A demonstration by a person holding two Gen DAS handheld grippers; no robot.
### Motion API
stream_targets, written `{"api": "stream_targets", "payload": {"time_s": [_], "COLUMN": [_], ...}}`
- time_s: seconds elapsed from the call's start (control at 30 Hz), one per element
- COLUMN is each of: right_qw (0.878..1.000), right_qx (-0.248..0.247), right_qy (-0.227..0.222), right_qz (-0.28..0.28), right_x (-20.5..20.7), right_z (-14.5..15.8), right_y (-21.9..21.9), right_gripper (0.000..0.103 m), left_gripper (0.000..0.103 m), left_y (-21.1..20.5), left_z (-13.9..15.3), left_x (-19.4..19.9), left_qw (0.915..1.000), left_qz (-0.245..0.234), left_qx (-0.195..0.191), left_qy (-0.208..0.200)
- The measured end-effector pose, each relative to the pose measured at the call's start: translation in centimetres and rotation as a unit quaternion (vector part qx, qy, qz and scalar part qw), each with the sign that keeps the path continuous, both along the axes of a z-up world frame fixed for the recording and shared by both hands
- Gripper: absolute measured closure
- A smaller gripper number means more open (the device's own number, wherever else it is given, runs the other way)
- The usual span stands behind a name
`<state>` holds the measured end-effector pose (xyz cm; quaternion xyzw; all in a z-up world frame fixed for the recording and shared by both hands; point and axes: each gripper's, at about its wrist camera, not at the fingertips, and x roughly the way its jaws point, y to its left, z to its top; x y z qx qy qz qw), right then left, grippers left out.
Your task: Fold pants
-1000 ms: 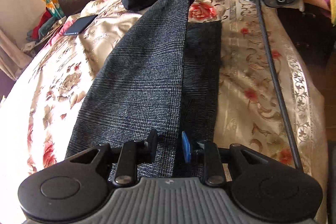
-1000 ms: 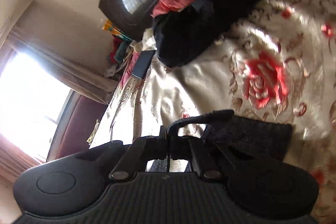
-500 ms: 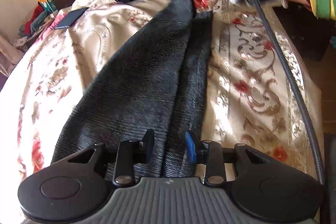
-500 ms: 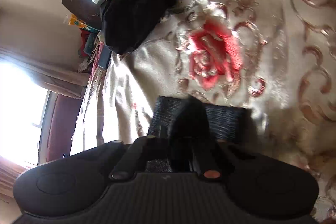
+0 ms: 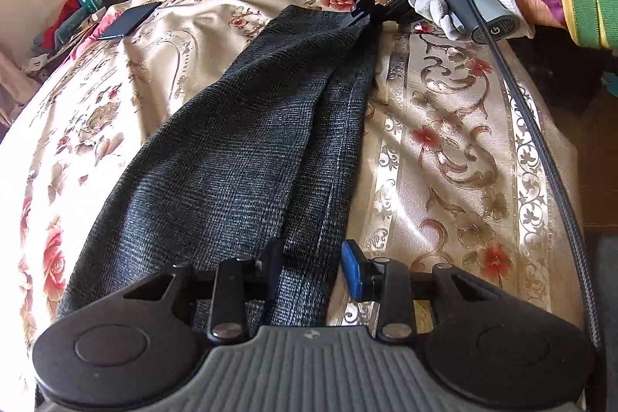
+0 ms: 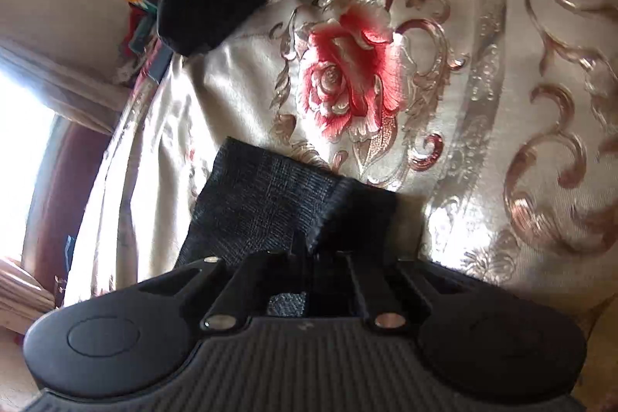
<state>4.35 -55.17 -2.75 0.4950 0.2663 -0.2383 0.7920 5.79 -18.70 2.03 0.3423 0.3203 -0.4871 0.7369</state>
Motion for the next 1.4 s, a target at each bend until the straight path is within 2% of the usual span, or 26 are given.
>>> {"api": "stream_targets", "payload": {"time_s": [0.03,0.17,0.23,0.33,0.4,0.43,0.47,0.53,0.57,0.63,0.7,0.77,0.83,0.9,1.0,1.07,1.2,1.27,1.37,1.4], "right_qw": [1.000,0.999,0.997,0.984,0.977,0.972,0.966,0.954,0.944,0.922,0.911,0.908,0.896,0.866,0.806,0.770,0.689,0.659,0.622,0.613], "right_qx": [-0.013,-0.042,-0.071,-0.133,-0.166,-0.184,-0.209,-0.254,-0.286,-0.348,-0.381,-0.381,-0.377,-0.386,-0.423,-0.452,-0.504,-0.523,-0.550,-0.554], "right_qy": [0.005,0.023,0.027,0.108,0.118,0.123,0.132,0.149,0.152,0.145,0.113,0.064,0.042,0.015,-0.005,-0.005,0.004,0.006,0.005,0.002], "right_qz": [-0.002,0.010,0.019,0.051,0.071,0.075,0.070,0.062,0.066,0.081,0.110,0.165,0.230,0.317,0.413,0.451,0.521,0.541,0.557,0.563], "right_x": [-0.1,0.5,1.1,2.7,2.7,2.4,2.0,1.3,0.9,-0.1,-0.7,-1.5,-1.7,-1.7,-1.5,-1.2,-0.7,-0.4,-0.1,-0.2], "right_z": [0.5,2.7,3.4,2.4,2.4,2.8,3.4,4.1,4.5,5.2,5.7,6.0,6.0,6.1,5.7,4.9,3.0,2.3,1.9,2.0], "right_y": [0.3,0.5,0.2,1.1,2.1,2.6,3.3,4.1,4.9,7.0,9.0,11.5,14.5,18.0,22.4,24.6,27.5,28.1,28.8,28.9], "right_gripper": [0.096,0.100,0.100,0.099,0.102,0.100,0.093,0.084,0.079,0.079,0.079,0.079,0.080,0.080,0.080,0.080,0.073,0.073,0.072,0.072], "left_gripper": [0.055,0.051,0.051,0.051,0.051,0.051,0.051,0.051,0.051,0.050,0.049,0.049,0.049,0.050,0.057,0.065,0.071,0.071,0.072,0.072], "left_y": [0.2,1.5,2.1,3.4,3.9,4.2,4.5,5.4,5.7,5.9,6.0,5.8,5.3,5.2,5.8,6.1,6.3,6.5,7.0,7.3], "left_z": [0.1,1.0,1.1,1.1,0.5,-0.1,-0.8,-1.4,-1.6,-2.4,-3.4,-3.8,-3.5,-3.0,-3.0,-2.8,-1.9,-1.2,-0.6,-0.4], "left_x": [0.0,0.5,0.4,0.2,0.2,0.4,0.4,-0.1,-0.6,-1.9,-2.7,-3.2,-3.9,-4.4,-4.2,-3.5,-2.2,-1.5,-0.5,-0.3], "left_qw": [1.0000,0.9997,0.9991,0.9973,0.9949,0.9948,0.9949,0.9944,0.9936,0.9884,0.9821,0.9785,0.9761,0.9745,0.9730,0.9771,0.9756,0.9735,0.9728,0.9727], "left_qz": [0.004,0.023,0.034,0.043,0.060,0.064,0.067,0.060,0.051,0.028,0.026,0.040,0.058,0.062,0.086,0.114,0.155,0.169,0.178,0.182], "left_qx": [0.000,-0.013,-0.022,-0.045,-0.041,-0.033,-0.028,-0.044,-0.047,-0.038,-0.025,-0.017,0.004,0.019,0.025,0.003,-0.038,-0.061,-0.079,-0.086], "left_qy": [0.001,0.002,-0.012,-0.038,-0.069,-0.071,-0.071,-0.075,-0.090,-0.144,-0.185,-0.202,-0.209,-0.215,-0.213,-0.180,-0.151,-0.141,-0.125,-0.114]}}
